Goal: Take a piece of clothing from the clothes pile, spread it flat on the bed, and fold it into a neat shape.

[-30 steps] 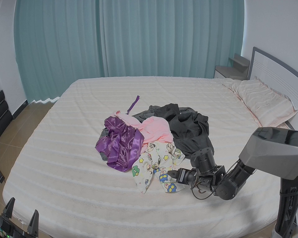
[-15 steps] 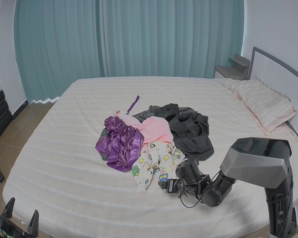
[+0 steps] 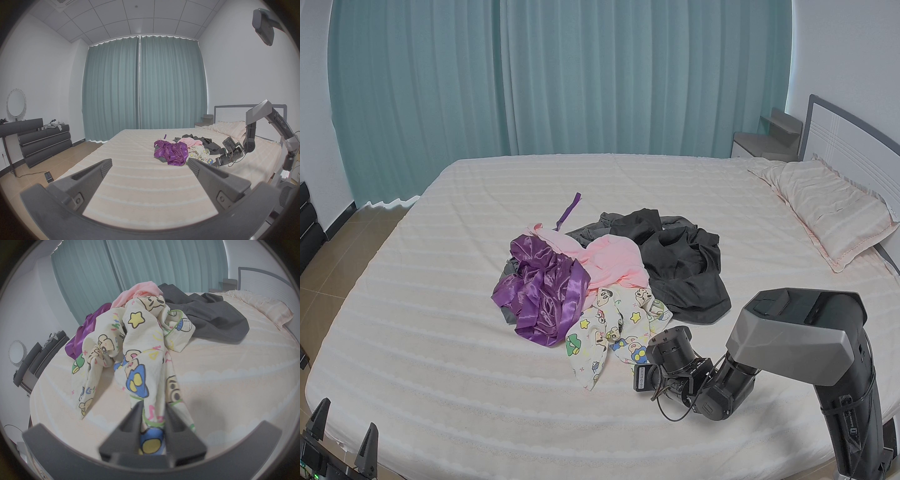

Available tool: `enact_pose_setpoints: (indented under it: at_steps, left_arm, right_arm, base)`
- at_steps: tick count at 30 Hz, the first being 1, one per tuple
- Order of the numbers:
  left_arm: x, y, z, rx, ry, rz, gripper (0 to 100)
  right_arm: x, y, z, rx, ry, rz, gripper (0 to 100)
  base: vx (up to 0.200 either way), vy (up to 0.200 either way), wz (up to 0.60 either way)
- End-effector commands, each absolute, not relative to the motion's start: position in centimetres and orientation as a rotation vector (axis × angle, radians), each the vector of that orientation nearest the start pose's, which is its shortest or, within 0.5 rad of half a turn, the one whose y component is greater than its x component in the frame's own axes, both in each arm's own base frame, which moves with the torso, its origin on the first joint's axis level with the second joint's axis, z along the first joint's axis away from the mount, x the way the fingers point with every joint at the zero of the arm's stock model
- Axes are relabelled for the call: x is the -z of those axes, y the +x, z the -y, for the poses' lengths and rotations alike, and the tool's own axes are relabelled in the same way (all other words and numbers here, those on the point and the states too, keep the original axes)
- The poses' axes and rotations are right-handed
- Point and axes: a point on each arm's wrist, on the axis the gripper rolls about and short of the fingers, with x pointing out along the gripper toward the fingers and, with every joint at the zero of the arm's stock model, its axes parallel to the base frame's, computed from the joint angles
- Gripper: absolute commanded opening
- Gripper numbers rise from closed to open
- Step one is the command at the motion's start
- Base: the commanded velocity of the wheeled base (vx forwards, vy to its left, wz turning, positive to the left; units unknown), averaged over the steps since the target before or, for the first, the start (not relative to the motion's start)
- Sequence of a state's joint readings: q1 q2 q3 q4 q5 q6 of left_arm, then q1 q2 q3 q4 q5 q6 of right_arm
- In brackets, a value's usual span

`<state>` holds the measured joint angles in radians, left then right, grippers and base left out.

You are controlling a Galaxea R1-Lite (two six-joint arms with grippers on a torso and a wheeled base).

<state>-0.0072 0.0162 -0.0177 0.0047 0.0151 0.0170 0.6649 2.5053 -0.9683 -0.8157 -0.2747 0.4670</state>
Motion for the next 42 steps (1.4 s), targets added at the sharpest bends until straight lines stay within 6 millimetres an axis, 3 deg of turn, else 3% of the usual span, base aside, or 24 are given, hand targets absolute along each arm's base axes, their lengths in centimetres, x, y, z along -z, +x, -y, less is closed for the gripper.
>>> enact_pose_setpoints:
  at_steps: [1, 4, 5, 7, 12, 16, 26, 35, 36, 37, 39, 40, 41, 42]
  left_arm:
    - [-7.5, -2.3, -0.1, -0.008, 0.017, -0.003, 100]
    - [-7.5, -2.3, 0.0, -0.009, 0.017, -0.003, 100]
    - [-7.5, -2.3, 0.0, -0.009, 0.017, -0.003, 100]
    - [-7.5, -2.3, 0.0, -0.009, 0.017, -0.003, 100]
    - [-7.5, -2.3, -0.1, -0.008, 0.017, -0.003, 100]
    - [-7.5, -2.3, 0.0, -0.009, 0.017, -0.003, 100]
    - [-7.5, -2.3, -0.1, -0.008, 0.017, -0.003, 100]
    - [-7.6, -2.3, 0.0, 0.02, 0.026, 0.002, 100]
    - [-8.5, -2.5, 0.1, 0.047, 0.008, 0.049, 100]
    - [-11.9, -3.4, 0.1, 0.08, -0.048, 0.184, 100]
    - [-17.4, -3.6, 0.1, 0.11, -0.142, 0.244, 100]
    - [-17.7, -3.5, 0.1, 0.111, -0.146, 0.242, 100]
    - [-20.0, -2.5, 0.2, 0.133, -0.142, 0.213, 100]
    - [-20.5, -1.6, 0.2, 0.168, -0.122, 0.178, 100]
  right_arm:
    - [5.5, 31.6, -24.0, -0.217, 0.134, -0.688, 0]
    - [4.3, 31.4, -23.7, -0.226, 0.162, -0.652, 0]
    - [2.3, 31.0, -22.9, -0.242, 0.197, -0.605, 0]
    - [0.7, 30.2, -22.0, -0.262, 0.222, -0.575, 0]
    - [-3.1, 26.3, -19.4, -0.353, 0.273, -0.524, 0]
    - [-6.8, 22.1, -17.4, -0.469, 0.321, -0.433, 0]
    - [-13.6, 14.5, -15.5, -0.689, 0.375, -0.236, 0]
    - [-17.3, 13.5, -14.7, -0.738, 0.389, -0.065, 0]
    - [-17.7, 13.5, -14.7, -0.74, 0.397, -0.046, 0]
    - [-18.3, 13.5, -14.7, -0.744, 0.406, -0.025, 0]
    - [-19.0, 13.5, -14.7, -0.754, 0.421, 0.003, 0]
    - [-19.1, 13.5, -14.8, -0.756, 0.422, 0.006, 0]
    - [-19.6, 13.6, -14.9, -0.776, 0.429, 0.022, 0]
    - [-19.8, 13.6, -15.0, -0.789, 0.431, 0.029, 0]
  base:
    - [0.0, 0.0, 0.0]
    - [0.0, 0.0, 0.0]
    - [0.0, 0.0, 0.0]
    - [0.0, 0.0, 0.0]
    - [0.0, 0.0, 0.0]
    - [0.0, 0.0, 0.0]
    - [0.0, 0.0, 0.0]
    - [0.0, 0.0, 0.0]
    - [0.0, 0.0, 0.0]
    - [0.0, 0.0, 0.0]
    - [0.0, 0.0, 0.0]
    - [0.0, 0.0, 0.0]
    - [0.0, 0.0, 0.0]
    - [0.0, 0.0, 0.0]
